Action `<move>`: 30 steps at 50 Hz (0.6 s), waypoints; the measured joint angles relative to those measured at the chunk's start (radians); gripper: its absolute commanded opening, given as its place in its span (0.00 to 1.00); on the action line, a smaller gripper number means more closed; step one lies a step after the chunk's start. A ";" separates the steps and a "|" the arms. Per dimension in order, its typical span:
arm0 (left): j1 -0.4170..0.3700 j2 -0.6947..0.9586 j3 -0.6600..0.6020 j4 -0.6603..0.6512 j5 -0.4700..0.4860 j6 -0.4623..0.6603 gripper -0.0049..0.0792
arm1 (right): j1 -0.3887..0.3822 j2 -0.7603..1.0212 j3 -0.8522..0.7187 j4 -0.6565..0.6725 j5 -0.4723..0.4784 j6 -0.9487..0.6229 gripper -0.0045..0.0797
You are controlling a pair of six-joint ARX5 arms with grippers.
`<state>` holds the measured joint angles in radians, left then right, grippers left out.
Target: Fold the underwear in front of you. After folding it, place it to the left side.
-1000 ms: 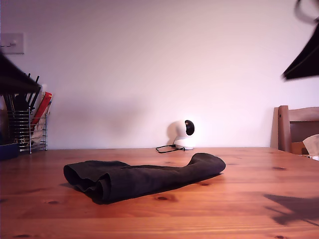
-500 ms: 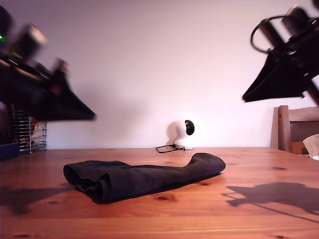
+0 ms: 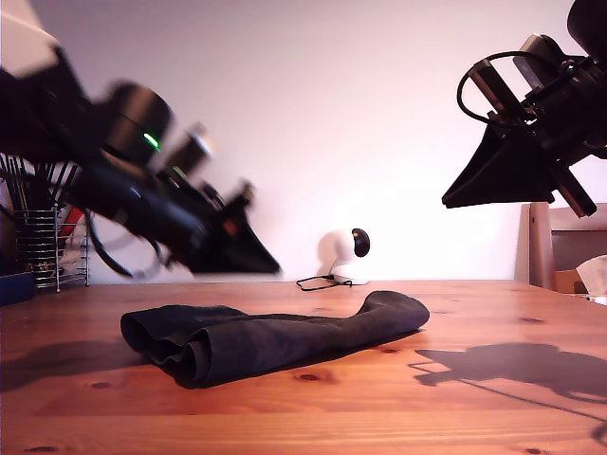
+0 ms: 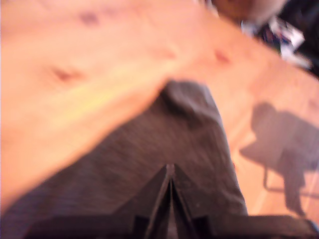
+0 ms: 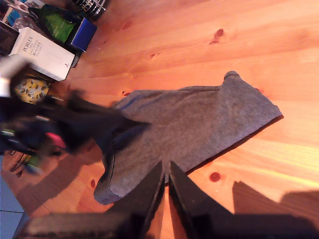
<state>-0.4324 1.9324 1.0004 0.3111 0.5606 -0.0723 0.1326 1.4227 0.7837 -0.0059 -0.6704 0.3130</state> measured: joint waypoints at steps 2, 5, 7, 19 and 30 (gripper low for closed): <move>-0.010 0.016 0.000 -0.007 -0.016 0.000 0.03 | 0.000 0.000 0.000 0.002 0.000 0.000 0.04; -0.020 0.034 0.000 -0.023 -0.035 0.002 0.03 | 0.000 0.000 0.000 0.002 0.000 0.000 0.04; -0.025 0.041 0.000 -0.035 -0.046 0.008 0.03 | 0.000 0.000 0.000 0.003 0.000 0.000 0.04; -0.050 0.042 0.000 -0.148 -0.072 0.097 0.03 | 0.003 0.045 0.001 0.003 0.000 0.000 0.04; -0.087 0.040 0.019 -0.240 -0.072 0.203 0.03 | 0.013 0.077 0.001 -0.010 0.000 -0.023 0.04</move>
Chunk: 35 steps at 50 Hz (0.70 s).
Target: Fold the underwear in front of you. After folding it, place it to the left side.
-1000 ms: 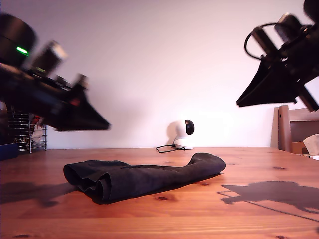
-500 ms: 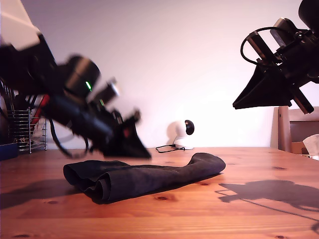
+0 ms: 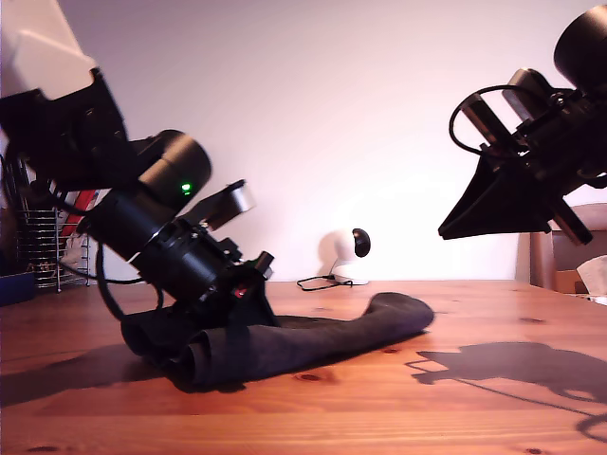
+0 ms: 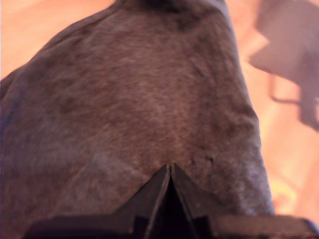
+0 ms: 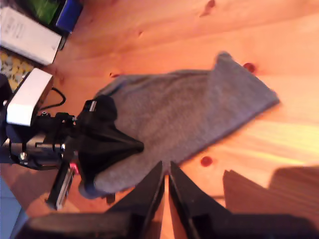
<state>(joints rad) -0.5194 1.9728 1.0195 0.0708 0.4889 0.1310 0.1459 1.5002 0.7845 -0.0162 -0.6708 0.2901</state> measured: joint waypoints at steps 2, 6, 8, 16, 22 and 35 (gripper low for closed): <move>-0.011 -0.001 0.005 -0.017 0.000 0.039 0.03 | 0.000 0.000 0.000 -0.003 0.000 -0.005 0.06; -0.036 -0.004 0.013 -0.049 0.000 0.103 0.03 | 0.000 0.000 0.000 -0.016 0.000 -0.024 0.06; -0.050 -0.008 0.016 -0.072 -0.001 0.119 0.03 | 0.000 0.000 0.000 -0.027 0.000 -0.037 0.06; -0.092 -0.027 0.026 -0.150 -0.051 0.224 0.03 | 0.000 0.000 0.001 -0.076 0.001 -0.110 0.13; -0.105 -0.034 0.038 -0.189 -0.095 0.300 0.03 | 0.000 0.000 0.001 -0.145 0.001 -0.157 0.24; -0.115 -0.047 0.053 -0.259 -0.134 0.462 0.03 | 0.000 0.000 0.001 -0.244 0.061 -0.187 0.41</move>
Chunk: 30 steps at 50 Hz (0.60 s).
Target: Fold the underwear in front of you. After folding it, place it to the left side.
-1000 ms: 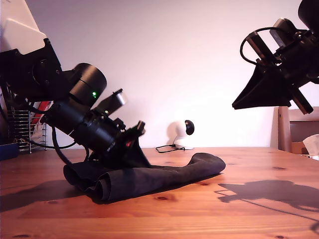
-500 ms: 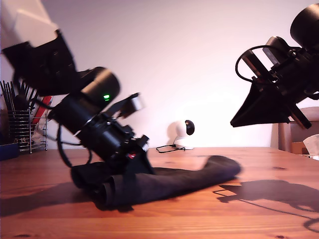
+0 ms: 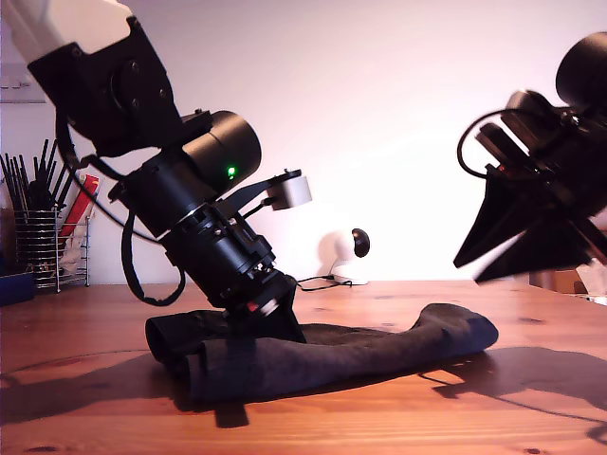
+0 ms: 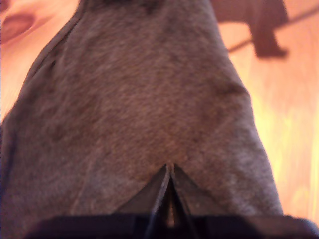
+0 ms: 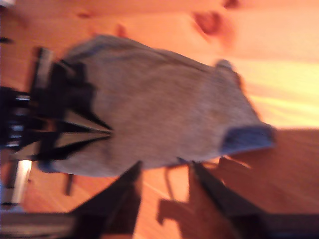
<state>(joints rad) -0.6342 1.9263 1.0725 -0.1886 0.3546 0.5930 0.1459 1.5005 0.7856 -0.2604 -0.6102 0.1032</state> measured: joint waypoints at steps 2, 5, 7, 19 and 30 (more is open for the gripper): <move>0.000 -0.002 0.002 -0.016 0.001 0.046 0.03 | 0.000 0.000 0.000 -0.006 0.007 0.000 0.41; 0.000 -0.003 0.005 -0.033 0.002 0.071 0.03 | 0.000 0.000 0.000 -0.013 0.016 0.000 0.41; 0.000 -0.006 0.006 -0.047 0.002 0.076 0.03 | 0.000 0.000 0.000 -0.020 0.018 0.000 0.41; -0.007 -0.016 0.018 -0.161 0.001 0.216 0.03 | 0.000 0.000 0.000 -0.032 0.018 -0.001 0.43; -0.022 -0.024 0.020 -0.204 -0.003 0.292 0.03 | 0.001 0.062 0.002 -0.047 0.018 -0.004 0.49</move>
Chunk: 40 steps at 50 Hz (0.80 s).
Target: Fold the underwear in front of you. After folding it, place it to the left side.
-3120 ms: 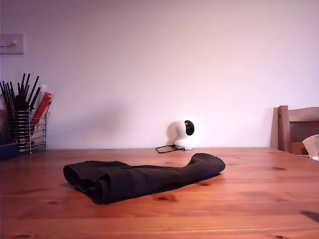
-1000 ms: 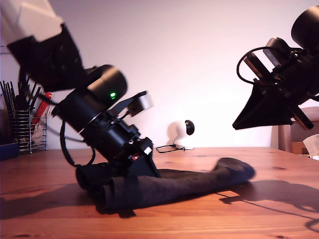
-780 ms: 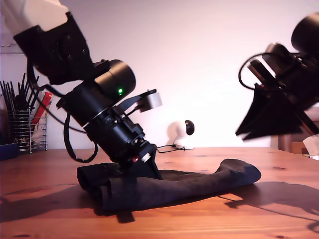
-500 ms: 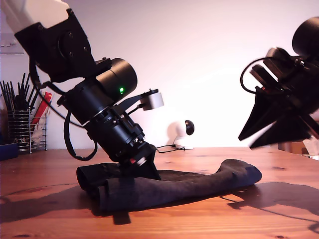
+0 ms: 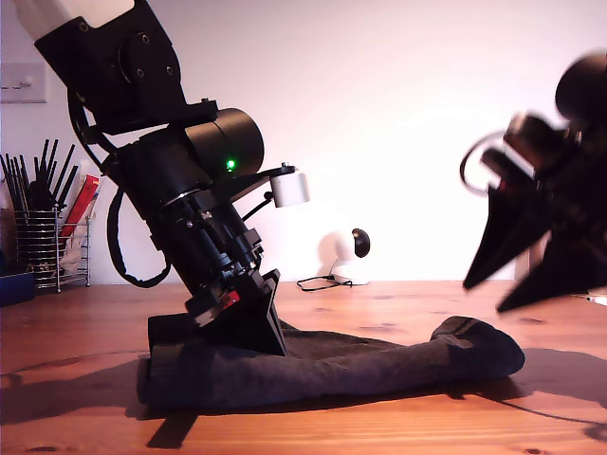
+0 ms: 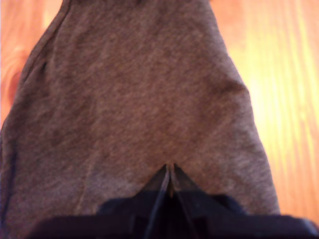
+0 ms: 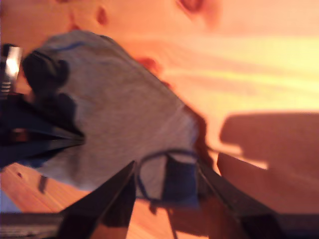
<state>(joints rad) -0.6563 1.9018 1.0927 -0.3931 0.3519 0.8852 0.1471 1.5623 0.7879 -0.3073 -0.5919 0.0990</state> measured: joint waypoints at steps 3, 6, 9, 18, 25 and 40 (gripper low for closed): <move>-0.003 -0.002 -0.001 -0.001 -0.002 0.009 0.03 | 0.004 0.034 0.001 -0.005 0.001 0.000 0.52; -0.005 -0.002 -0.002 -0.003 -0.003 0.009 0.03 | 0.009 0.062 0.008 -0.032 0.004 -0.003 0.55; -0.005 -0.002 -0.002 -0.004 -0.003 0.009 0.03 | 0.016 0.085 0.020 -0.063 0.021 -0.006 0.56; -0.005 -0.002 -0.002 -0.004 -0.003 0.009 0.03 | 0.034 0.133 0.080 -0.109 0.070 -0.045 0.56; -0.005 -0.002 -0.002 -0.005 -0.003 0.009 0.03 | 0.052 0.151 0.099 -0.124 0.071 -0.054 0.56; -0.005 -0.002 -0.002 -0.007 -0.005 0.009 0.03 | 0.078 0.182 0.146 -0.175 0.123 -0.098 0.56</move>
<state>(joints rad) -0.6609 1.8996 1.0908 -0.4000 0.3466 0.8944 0.2253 1.7443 0.9337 -0.4828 -0.4686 0.0013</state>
